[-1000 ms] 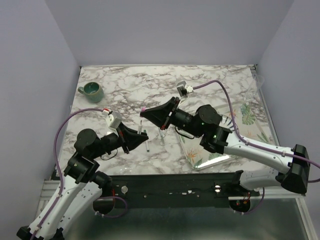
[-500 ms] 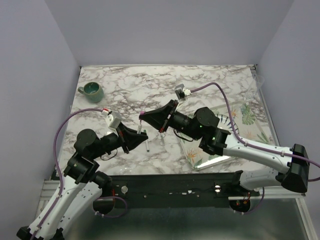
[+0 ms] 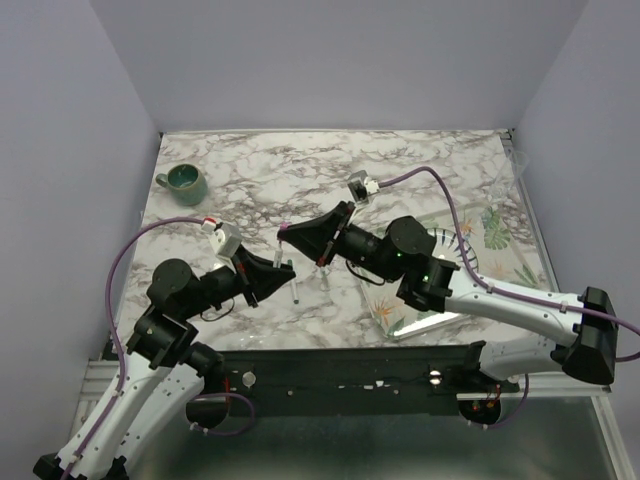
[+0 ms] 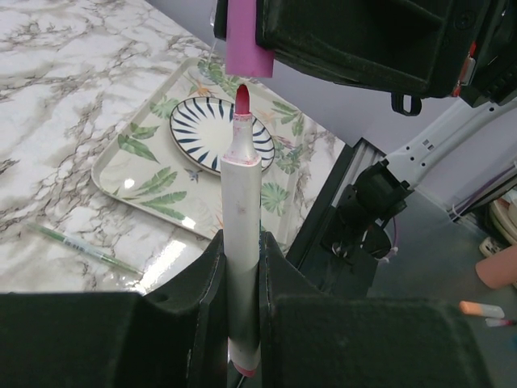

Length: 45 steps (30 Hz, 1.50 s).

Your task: Insert the pens into the pen caps

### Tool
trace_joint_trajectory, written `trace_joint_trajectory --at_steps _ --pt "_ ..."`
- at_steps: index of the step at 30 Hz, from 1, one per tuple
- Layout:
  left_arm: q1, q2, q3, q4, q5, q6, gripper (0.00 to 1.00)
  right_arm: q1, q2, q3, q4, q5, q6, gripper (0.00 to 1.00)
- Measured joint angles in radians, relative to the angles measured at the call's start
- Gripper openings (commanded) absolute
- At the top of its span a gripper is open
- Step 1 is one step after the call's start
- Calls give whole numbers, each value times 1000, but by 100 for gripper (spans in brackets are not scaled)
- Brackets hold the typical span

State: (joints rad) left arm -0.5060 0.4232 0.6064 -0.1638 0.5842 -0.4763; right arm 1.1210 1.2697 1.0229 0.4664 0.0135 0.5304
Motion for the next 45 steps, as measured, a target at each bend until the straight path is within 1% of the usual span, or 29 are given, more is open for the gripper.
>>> trace_joint_trajectory --at_steps 5,13,20,24,28,31,34,35,37,38,40,41,45 --pt "0 0 0 -4 -4 1 0 19 5 -18 2 6 6 1" --pt "0 -13 0 -52 -14 4 0 49 12 -45 25 77 10 1" --pt "0 -16 0 -50 -20 5 0 60 10 -53 8 87 -10 1" --pt "0 -27 0 -50 -17 5 0 62 6 -53 11 69 -40 1" --pt "-2 -45 -2 -42 3 4 0 59 1 -53 23 -8 -76 1" --pt "-2 -60 -16 -9 27 -5 0 52 -2 -58 49 -75 -88 10" --pt "-2 -68 -33 39 49 -18 0 48 -11 -62 56 -88 -94 24" --pt "-2 -66 -35 54 60 -23 0 49 -21 -62 46 -90 -97 31" --pt "-3 -61 -36 80 87 -24 0 53 -42 -62 26 -94 -101 41" --pt "-4 -60 -36 88 87 -23 0 56 -58 -62 2 -95 -105 48" --pt "-3 -60 -35 125 87 -14 0 58 -84 -55 -47 -95 -108 57" --pt "-2 -61 -35 130 88 -8 0 60 -90 -46 -66 -94 -112 65" --pt "-2 -71 -36 140 89 18 0 63 -95 56 -166 -93 -128 74"
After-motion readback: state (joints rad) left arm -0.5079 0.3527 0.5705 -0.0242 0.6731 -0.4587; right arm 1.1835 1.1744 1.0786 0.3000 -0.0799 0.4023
